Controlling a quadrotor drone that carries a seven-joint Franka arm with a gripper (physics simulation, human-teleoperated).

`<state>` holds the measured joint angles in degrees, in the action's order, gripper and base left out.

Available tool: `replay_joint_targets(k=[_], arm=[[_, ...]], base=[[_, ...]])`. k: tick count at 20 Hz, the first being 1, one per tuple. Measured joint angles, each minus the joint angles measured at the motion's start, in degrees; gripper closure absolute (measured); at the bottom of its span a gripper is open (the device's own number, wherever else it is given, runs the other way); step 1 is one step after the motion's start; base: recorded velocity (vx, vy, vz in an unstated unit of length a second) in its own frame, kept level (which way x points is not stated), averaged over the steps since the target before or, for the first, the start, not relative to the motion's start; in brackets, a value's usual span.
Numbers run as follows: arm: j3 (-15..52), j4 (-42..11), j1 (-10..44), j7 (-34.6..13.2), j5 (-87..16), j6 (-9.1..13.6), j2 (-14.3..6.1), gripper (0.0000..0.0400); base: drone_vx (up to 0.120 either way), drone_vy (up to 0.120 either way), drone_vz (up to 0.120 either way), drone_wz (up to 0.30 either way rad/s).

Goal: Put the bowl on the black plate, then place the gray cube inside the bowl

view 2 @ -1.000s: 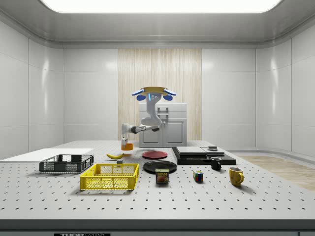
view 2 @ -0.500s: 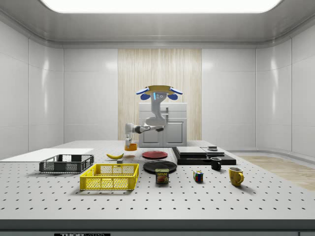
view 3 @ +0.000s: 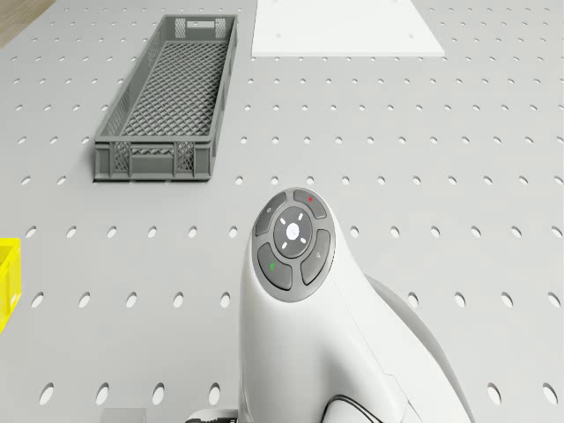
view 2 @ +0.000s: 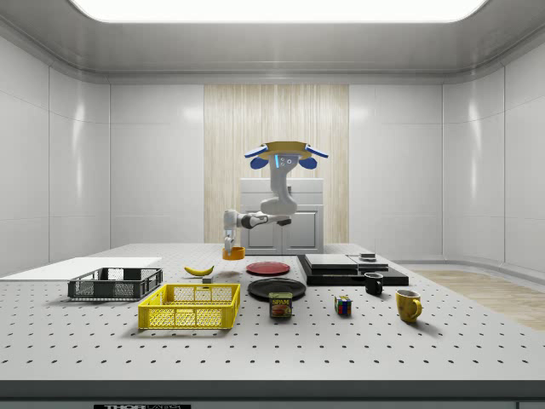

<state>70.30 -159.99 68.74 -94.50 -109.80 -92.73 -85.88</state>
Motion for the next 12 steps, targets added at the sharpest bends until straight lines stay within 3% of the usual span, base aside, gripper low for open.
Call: replay_joint_targets(k=[12], arm=[[0.0,0.0,0.0,0.0,0.1,-0.1,-0.1,0.0298]], base=[[-0.120,0.120,0.000,0.000]])
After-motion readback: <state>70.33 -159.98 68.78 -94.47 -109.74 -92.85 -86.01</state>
